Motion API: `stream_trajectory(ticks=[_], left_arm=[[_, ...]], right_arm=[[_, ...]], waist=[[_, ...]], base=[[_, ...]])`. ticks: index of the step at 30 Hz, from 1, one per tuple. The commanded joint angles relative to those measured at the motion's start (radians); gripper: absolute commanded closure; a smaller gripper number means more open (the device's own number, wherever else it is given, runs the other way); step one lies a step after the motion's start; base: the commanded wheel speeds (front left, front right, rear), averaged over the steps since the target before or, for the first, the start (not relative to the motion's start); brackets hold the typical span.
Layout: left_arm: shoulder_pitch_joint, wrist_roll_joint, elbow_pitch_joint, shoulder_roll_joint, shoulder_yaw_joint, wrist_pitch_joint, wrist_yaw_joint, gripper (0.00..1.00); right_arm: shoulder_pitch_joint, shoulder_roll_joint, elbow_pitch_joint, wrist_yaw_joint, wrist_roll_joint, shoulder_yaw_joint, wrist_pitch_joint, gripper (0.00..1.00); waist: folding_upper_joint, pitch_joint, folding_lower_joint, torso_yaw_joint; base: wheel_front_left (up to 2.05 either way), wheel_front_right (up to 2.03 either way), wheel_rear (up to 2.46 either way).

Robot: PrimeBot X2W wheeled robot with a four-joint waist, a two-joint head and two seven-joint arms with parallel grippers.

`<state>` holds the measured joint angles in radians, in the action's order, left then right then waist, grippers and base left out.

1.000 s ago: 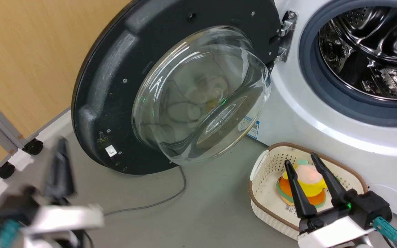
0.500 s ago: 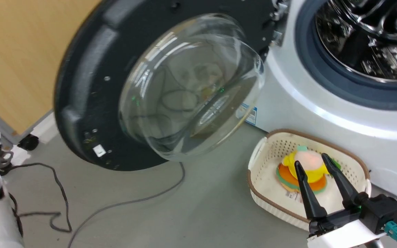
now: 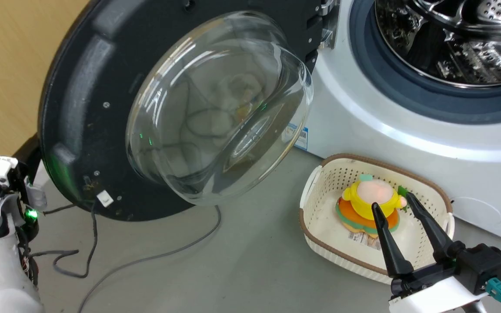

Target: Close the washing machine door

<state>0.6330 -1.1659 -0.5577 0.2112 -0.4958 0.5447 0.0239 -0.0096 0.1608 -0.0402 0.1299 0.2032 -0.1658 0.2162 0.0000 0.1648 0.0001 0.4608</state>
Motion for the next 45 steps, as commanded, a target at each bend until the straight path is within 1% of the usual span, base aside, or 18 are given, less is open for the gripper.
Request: stream_trajectory(ticks=[1, 9, 12, 19, 22, 23, 24, 26, 29, 31, 33, 34, 35, 40, 42, 43, 44, 45], left_arm=[[-0.023, -0.015, 0.007, 0.001, 0.006, 0.039, -0.011, 1.00], [-0.133, -0.065, 0.105, -0.023, 0.047, 0.214, -0.034, 1.00], [-0.198, -0.063, 0.161, -0.039, 0.078, 0.274, -0.028, 1.00], [-0.354, -0.080, 0.348, -0.106, 0.150, 0.393, 0.015, 1.00], [-0.418, -0.103, 0.433, -0.134, 0.188, 0.430, 0.039, 1.00], [-0.418, -0.103, 0.433, -0.134, 0.188, 0.430, 0.039, 1.00], [-0.458, -0.118, 0.486, -0.147, 0.223, 0.446, 0.053, 1.00], [-0.494, -0.141, 0.535, -0.154, 0.262, 0.452, 0.067, 1.00], [-0.542, -0.177, 0.595, -0.159, 0.322, 0.433, 0.086, 1.00], [-0.570, -0.228, 0.622, -0.160, 0.373, 0.398, 0.099, 1.00], [-0.594, -0.276, 0.638, -0.160, 0.431, 0.351, 0.103, 1.00], [-0.594, -0.276, 0.638, -0.160, 0.431, 0.351, 0.103, 1.00], [-0.604, -0.294, 0.643, -0.161, 0.460, 0.325, 0.103, 1.00], [-0.616, -0.349, 0.636, -0.161, 0.594, 0.203, 0.080, 1.00], [-0.601, -0.349, 0.619, -0.161, 0.643, 0.158, 0.062, 1.00], [-0.582, -0.345, 0.588, -0.161, 0.677, 0.100, 0.050, 1.00], [-0.582, -0.345, 0.588, -0.161, 0.677, 0.100, 0.050, 1.00], [-0.554, -0.334, 0.553, -0.161, 0.712, 0.049, 0.033, 1.00]], right_arm=[[-0.009, -0.004, 0.003, 0.001, -0.001, 0.002, 0.005, 0.00], [0.004, -0.036, 0.036, 0.001, 0.008, 0.019, 0.025, 0.00], [0.015, -0.047, 0.047, 0.001, 0.010, 0.029, 0.032, 0.00], [0.035, -0.065, 0.063, 0.001, 0.013, 0.056, 0.040, 0.00], [0.040, -0.069, 0.063, 0.001, 0.011, 0.062, 0.042, 0.00], [0.040, -0.069, 0.063, 0.001, 0.011, 0.062, 0.042, 0.00], [0.042, -0.069, 0.063, 0.001, 0.010, 0.067, 0.042, 0.00], [0.042, -0.069, 0.060, 0.001, 0.008, 0.071, 0.043, 0.00], [0.040, -0.068, 0.057, 0.001, 0.006, 0.072, 0.042, 0.00], [0.037, -0.067, 0.055, 0.001, 0.005, 0.071, 0.042, 0.00], [0.034, -0.066, 0.054, 0.001, 0.005, 0.070, 0.040, 0.00], [0.034, -0.066, 0.054, 0.001, 0.005, 0.070, 0.040, 0.00], [0.033, -0.066, 0.054, 0.001, 0.005, 0.069, 0.040, 0.00], [0.024, -0.059, 0.050, 0.001, 0.006, 0.067, 0.036, 0.00], [0.020, -0.056, 0.047, 0.001, 0.007, 0.069, 0.035, 0.00], [0.014, -0.056, 0.045, 0.001, 0.007, 0.067, 0.035, 0.00], [0.014, -0.056, 0.045, 0.001, 0.007, 0.067, 0.035, 0.00], [0.008, -0.058, 0.044, 0.001, 0.010, 0.066, 0.035, 0.00]], waist=[[0.0000, -0.011, -0.0001, -0.007], [0.0000, -0.067, -0.0001, -0.022], [0.0000, -0.092, -0.0001, -0.027], [0.0000, -0.143, -0.0001, -0.052], [0.0000, -0.151, -0.0001, -0.074], [0.0000, -0.151, -0.0001, -0.074], [0.0000, -0.152, -0.0001, -0.091], [0.0000, -0.150, -0.0001, -0.114], [0.0000, -0.146, -0.0001, -0.158], [0.0000, -0.140, -0.0001, -0.194], [0.0000, -0.133, -0.0001, -0.235], [0.0000, -0.133, -0.0001, -0.235], [0.0000, -0.129, -0.0001, -0.258], [0.0000, -0.103, -0.0001, -0.381], [0.0000, -0.090, -0.0001, -0.431], [0.0000, -0.072, -0.0001, -0.486], [0.0000, -0.072, -0.0001, -0.486], [0.0000, -0.055, -0.0001, -0.539]], base=[[0.00, 0.00, 0.00], [0.00, 0.00, 0.00], [0.00, 0.00, 0.00], [0.00, 0.00, 0.00], [0.00, 0.00, 0.00], [0.00, 0.00, 0.00], [0.00, 0.00, 0.00], [0.00, 0.00, 0.00], [0.00, 0.00, 0.00], [0.00, 0.00, 0.00], [0.00, 0.00, 0.00], [0.00, 0.00, 0.00], [0.00, 0.00, 0.00], [0.00, 0.00, 0.00], [0.00, 0.00, 0.00], [0.00, 0.00, 0.00], [0.00, 0.00, 0.00], [0.00, 0.00, 0.00]])
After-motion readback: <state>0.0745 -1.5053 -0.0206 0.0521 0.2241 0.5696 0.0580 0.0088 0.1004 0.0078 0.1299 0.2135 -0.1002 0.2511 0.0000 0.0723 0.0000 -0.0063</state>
